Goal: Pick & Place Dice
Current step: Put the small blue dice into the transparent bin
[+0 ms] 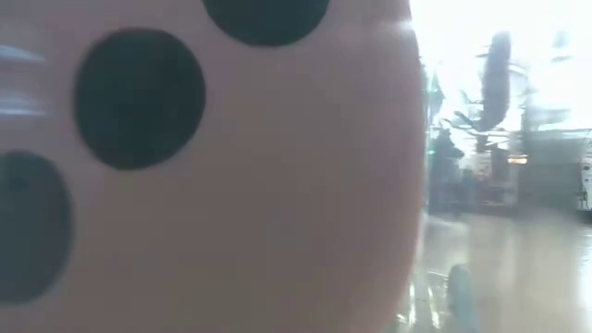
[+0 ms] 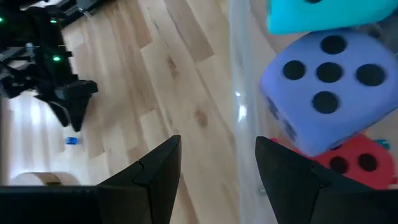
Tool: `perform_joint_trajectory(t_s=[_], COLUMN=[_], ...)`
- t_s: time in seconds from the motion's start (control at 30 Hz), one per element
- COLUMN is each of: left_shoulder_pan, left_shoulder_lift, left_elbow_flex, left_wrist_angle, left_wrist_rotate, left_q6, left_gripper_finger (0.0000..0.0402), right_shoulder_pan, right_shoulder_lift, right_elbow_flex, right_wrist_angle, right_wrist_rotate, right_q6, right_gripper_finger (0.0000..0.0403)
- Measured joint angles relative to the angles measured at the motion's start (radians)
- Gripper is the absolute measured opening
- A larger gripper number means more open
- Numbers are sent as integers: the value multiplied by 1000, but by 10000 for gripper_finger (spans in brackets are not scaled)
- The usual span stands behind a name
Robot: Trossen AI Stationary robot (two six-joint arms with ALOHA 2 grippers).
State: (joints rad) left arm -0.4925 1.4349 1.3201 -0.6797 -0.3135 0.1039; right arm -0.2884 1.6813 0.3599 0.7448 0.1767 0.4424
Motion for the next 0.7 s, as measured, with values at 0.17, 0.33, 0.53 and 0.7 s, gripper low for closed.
perform_joint_trajectory(t_s=[0.17,0.33,0.53,0.7], left_shoulder_pan=[-31,-45,-3,51], left_shoulder_lift=[0,-7,-58,-84], left_elbow_flex=[0,0,0,0], left_wrist_angle=[0,59,111,113], left_wrist_rotate=[10,-20,-131,-134], left_q6=[-74,-120,-126,-143], left_gripper_finger=[197,197,197,197], right_shoulder_pan=[-39,-56,-80,-81], right_shoulder_lift=[72,113,120,119], right_elbow_flex=[34,84,108,109], right_wrist_angle=[18,14,-24,-48], right_wrist_rotate=[-42,-74,-130,-124], right_q6=[-86,-188,-230,-238], right_gripper_finger=[242,243,241,206])
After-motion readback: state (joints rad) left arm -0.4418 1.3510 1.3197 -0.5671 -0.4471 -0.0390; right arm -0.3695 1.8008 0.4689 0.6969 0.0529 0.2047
